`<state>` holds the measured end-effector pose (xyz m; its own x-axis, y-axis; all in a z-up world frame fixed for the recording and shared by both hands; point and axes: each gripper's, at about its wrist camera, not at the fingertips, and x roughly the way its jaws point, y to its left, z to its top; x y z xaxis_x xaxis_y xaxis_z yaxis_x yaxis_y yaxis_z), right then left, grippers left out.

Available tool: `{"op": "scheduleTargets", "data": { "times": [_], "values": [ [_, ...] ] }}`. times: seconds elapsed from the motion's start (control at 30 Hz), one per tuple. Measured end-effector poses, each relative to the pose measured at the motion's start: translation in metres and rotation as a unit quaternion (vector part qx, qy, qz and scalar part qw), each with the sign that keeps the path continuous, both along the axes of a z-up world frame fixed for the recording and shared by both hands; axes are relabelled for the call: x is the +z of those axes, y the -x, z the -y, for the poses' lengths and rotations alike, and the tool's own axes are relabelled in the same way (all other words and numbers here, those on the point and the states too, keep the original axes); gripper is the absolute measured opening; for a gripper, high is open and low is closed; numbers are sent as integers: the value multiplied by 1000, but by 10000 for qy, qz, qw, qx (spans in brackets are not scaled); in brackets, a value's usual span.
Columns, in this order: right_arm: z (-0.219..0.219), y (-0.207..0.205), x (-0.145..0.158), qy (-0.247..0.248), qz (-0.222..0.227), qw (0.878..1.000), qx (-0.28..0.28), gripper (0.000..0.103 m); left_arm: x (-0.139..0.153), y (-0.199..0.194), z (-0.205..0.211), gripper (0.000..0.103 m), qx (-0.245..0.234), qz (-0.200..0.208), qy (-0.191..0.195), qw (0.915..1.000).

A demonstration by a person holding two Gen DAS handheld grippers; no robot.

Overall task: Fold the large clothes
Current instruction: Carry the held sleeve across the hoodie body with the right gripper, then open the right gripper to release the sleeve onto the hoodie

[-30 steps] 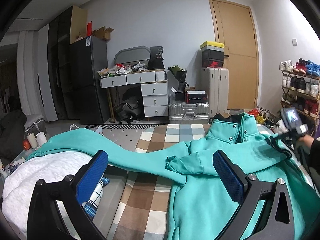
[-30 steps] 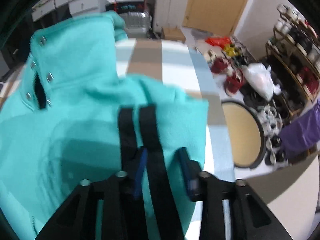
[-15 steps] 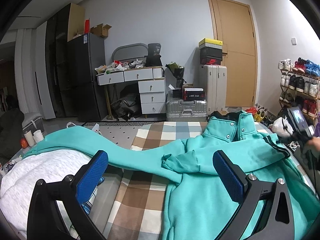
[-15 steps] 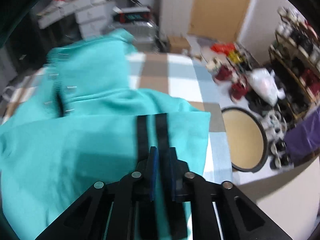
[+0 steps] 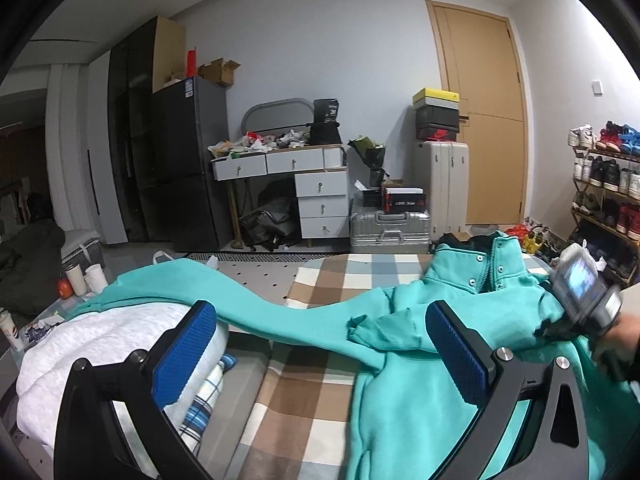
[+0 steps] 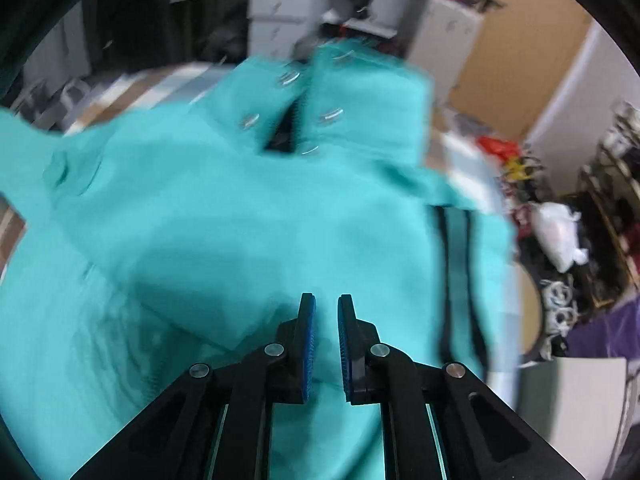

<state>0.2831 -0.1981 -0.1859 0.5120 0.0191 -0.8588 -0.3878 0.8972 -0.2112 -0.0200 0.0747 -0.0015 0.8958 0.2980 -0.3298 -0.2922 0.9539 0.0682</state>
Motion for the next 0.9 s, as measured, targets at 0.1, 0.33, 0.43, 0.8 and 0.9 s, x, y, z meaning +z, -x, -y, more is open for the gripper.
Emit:
{"op": "scheduleTargets", "data": {
  "times": [0.1, 0.33, 0.43, 0.8, 0.9],
  "values": [
    [-5, 3, -3, 65, 202, 9995, -218, 10, -2, -2, -8, 102, 58, -62, 60, 9999],
    [45, 66, 79, -468, 930, 9943, -214, 10, -4, -3, -26, 102, 31, -107, 486, 9988],
    [77, 123, 141, 100, 2363, 9709, -387, 11, -5, -3, -24, 102, 33, -80, 570, 9983],
    [69, 287, 216, 2047, 4741, 8545, -556, 57, -6, 5, 5, 102, -156, 172, 167, 9996],
    [76, 313, 244, -138, 4323, 8982, -779, 57, -5, 8, 2, 102, -80, 288, 53, 9995]
  ]
}}
